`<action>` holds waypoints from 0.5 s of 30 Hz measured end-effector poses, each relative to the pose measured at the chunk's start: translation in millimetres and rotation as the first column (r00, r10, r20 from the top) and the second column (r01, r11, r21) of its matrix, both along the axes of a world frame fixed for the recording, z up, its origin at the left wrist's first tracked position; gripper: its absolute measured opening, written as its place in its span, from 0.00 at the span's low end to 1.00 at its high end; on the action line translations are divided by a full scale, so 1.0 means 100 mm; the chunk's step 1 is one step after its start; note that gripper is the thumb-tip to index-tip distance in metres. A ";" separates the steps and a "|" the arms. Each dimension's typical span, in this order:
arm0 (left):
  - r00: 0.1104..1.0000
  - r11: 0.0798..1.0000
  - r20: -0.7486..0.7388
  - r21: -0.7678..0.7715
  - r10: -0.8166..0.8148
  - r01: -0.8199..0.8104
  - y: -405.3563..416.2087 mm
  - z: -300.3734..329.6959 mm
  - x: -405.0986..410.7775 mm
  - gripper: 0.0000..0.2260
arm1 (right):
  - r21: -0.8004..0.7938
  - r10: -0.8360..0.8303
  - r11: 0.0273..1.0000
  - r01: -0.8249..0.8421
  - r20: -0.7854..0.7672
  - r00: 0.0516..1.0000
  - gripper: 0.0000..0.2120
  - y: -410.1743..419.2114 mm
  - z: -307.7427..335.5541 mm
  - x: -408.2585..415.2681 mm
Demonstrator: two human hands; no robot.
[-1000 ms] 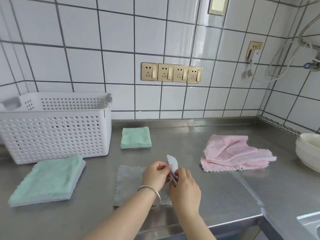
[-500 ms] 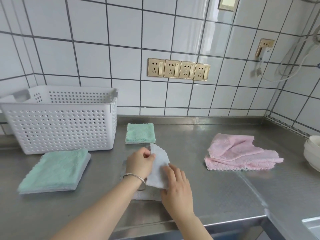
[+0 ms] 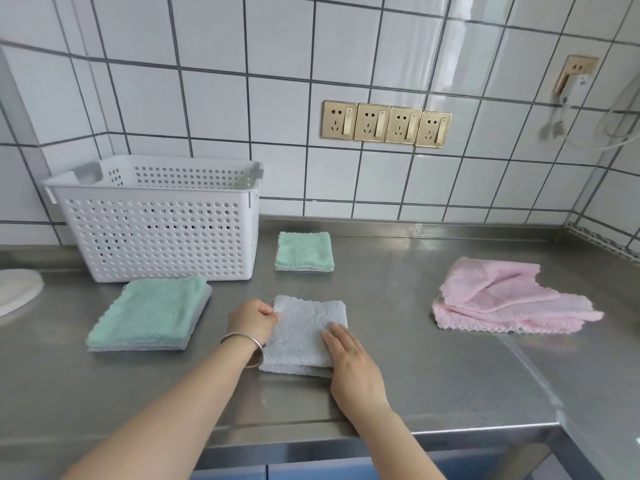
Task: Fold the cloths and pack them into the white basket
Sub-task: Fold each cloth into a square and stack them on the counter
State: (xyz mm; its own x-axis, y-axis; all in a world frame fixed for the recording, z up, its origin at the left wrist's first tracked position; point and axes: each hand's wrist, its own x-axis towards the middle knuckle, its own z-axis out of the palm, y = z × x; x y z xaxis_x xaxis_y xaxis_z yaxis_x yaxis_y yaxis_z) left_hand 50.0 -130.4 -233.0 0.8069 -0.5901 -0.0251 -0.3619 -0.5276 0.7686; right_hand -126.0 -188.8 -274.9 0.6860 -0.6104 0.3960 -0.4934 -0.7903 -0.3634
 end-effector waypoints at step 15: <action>0.995 0.996 0.101 -0.088 -0.022 0.031 -0.01 -0.17 0.03 0.16 | -0.027 0.056 0.998 -0.058 -0.084 0.995 0.24 -0.02 0.00 -0.06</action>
